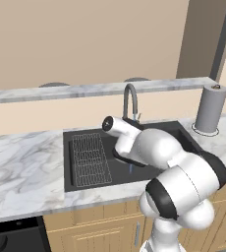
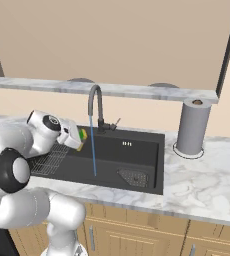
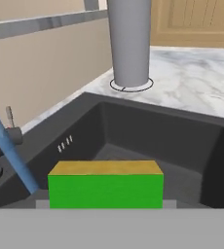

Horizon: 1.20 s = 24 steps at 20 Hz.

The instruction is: Soak the sponge with water for a few seconds and then drop it inside the sink.

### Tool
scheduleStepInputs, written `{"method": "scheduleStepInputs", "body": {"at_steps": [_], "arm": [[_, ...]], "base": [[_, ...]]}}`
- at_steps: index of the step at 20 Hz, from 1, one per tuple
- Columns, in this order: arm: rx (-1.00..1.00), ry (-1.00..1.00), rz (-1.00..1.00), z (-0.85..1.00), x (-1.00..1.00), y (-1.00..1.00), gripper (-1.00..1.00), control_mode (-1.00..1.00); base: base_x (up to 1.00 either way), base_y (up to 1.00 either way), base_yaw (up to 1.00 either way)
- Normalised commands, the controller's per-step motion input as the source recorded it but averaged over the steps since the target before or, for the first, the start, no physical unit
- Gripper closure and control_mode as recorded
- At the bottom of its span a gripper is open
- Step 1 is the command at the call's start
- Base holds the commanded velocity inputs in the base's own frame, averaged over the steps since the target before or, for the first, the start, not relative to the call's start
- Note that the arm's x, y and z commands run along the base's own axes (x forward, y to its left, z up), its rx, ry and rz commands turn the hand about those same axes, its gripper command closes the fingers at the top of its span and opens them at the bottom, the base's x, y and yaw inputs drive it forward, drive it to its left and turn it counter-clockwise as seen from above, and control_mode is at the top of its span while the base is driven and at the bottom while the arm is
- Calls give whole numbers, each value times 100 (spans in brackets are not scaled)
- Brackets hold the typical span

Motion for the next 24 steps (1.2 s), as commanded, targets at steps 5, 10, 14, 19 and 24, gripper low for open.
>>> {"method": "scheduleStepInputs", "body": {"at_steps": [5, 10, 14, 19, 24], "arm": [[0, 0, -1, -15, 17, 0, 100, -100], [0, 0, 0, -13, 20, 0, 100, -100], [0, 5, 0, -2, 12, 0, 100, -100], [0, 10, 0, 0, 6, 0, 100, -100], [0, 6, 0, 0, 11, 0, 100, -100]], "base": [[0, 0, 0], [0, 0, 0], [0, 0, 0], [0, 0, 0], [0, 0, 0]]}}
